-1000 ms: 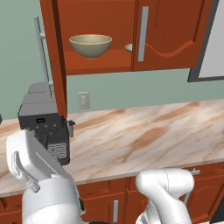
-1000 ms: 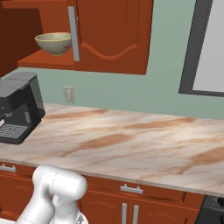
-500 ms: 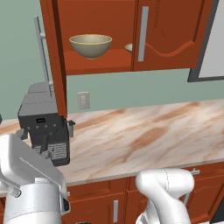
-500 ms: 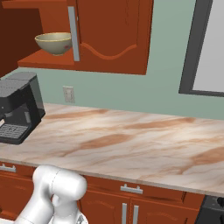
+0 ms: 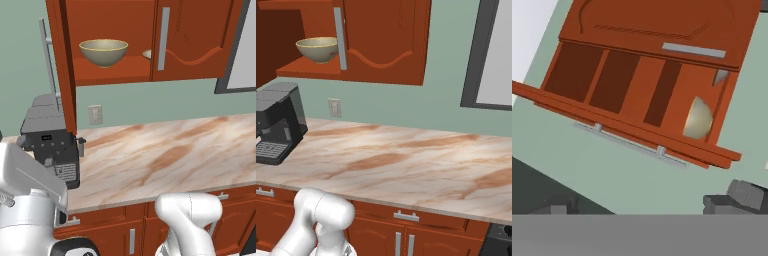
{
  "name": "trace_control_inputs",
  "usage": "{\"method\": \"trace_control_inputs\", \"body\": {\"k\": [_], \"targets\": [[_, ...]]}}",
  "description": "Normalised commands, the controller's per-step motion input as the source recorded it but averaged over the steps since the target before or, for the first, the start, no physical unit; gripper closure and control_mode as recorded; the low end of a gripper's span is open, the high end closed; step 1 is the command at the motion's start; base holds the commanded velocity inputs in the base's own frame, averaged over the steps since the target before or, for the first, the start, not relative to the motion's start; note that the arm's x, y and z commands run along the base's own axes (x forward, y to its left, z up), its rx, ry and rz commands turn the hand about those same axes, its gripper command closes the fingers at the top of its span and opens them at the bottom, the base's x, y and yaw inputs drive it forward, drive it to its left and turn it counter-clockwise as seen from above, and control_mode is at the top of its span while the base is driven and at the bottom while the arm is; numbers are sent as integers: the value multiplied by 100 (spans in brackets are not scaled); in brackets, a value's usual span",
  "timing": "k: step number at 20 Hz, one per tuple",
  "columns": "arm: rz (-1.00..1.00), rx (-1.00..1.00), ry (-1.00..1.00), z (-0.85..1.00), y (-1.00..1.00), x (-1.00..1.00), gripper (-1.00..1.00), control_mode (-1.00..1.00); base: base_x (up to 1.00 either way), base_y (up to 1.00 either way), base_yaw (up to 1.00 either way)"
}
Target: Open the cabinet. Pick the bowls from the counter and place them in the cabinet. Then close the cabinet.
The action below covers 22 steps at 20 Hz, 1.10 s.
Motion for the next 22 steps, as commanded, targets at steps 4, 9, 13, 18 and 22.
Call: {"method": "trace_control_inputs", "body": {"k": [4, 9, 13, 18, 22], "targets": [[-15, 12, -4, 0, 3, 20, -100, -100, 0, 0, 0], [-14, 13, 0, -4, 8, 19, -100, -100, 0, 0, 0], [-12, 12, 0, -11, 8, 24, -100, -100, 0, 0, 0], [-9, 7, 0, -19, 34, 31, -100, -100, 0, 0, 0], [-2, 5, 0, -11, 16, 38, -100, -100, 0, 0, 0]]}}
